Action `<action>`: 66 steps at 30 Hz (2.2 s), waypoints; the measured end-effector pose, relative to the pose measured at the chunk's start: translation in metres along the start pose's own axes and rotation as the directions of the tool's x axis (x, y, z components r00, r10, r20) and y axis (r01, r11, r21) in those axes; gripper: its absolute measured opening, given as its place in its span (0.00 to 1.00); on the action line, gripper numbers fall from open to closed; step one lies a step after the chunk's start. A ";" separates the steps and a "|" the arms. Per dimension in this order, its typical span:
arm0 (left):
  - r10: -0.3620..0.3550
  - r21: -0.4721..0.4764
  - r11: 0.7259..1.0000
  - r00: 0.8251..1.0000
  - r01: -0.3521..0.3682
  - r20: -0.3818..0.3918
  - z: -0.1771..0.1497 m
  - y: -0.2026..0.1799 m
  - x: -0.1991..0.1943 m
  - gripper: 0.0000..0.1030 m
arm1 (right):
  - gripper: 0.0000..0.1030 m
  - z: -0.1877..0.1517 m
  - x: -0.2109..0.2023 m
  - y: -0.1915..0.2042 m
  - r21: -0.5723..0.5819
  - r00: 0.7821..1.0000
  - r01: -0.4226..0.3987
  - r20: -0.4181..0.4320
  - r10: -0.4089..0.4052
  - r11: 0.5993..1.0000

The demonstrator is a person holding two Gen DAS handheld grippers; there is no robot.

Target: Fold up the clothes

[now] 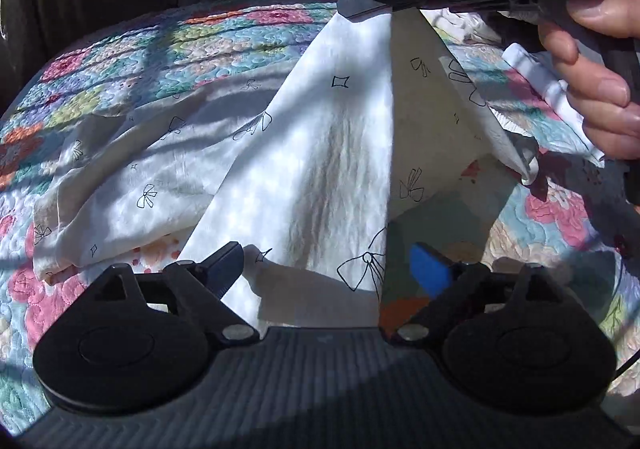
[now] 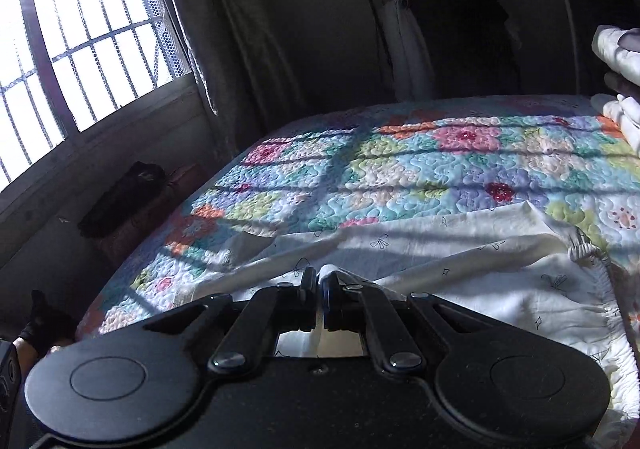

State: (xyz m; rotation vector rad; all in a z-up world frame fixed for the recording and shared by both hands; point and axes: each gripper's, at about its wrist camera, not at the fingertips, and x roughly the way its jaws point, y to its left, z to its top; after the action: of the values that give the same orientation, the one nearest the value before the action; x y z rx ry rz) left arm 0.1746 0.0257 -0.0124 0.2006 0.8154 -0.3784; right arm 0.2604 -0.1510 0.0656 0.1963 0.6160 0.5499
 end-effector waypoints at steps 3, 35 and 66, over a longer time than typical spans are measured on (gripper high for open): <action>0.102 0.099 0.990 0.994 -0.098 -0.043 -0.004 -0.003 0.019 0.79 | 0.05 0.006 0.007 -0.001 -0.003 1.000 0.002 0.000 -0.002 1.000; 0.349 -0.397 0.872 0.933 -0.288 0.090 -0.007 0.093 0.002 0.11 | 0.61 -0.115 -0.069 -0.190 0.441 0.928 0.372 -0.199 -0.315 0.817; 0.424 -0.452 0.829 0.897 -0.328 0.126 0.070 0.206 0.063 0.77 | 0.48 0.038 0.032 -0.193 0.255 0.902 0.414 0.016 -0.432 0.874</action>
State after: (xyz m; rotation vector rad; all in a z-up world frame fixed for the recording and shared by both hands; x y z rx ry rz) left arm 0.3434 0.1760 -0.0057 -0.0870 0.5981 0.1578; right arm 0.3876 -0.2967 0.0159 0.3040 0.6325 0.0374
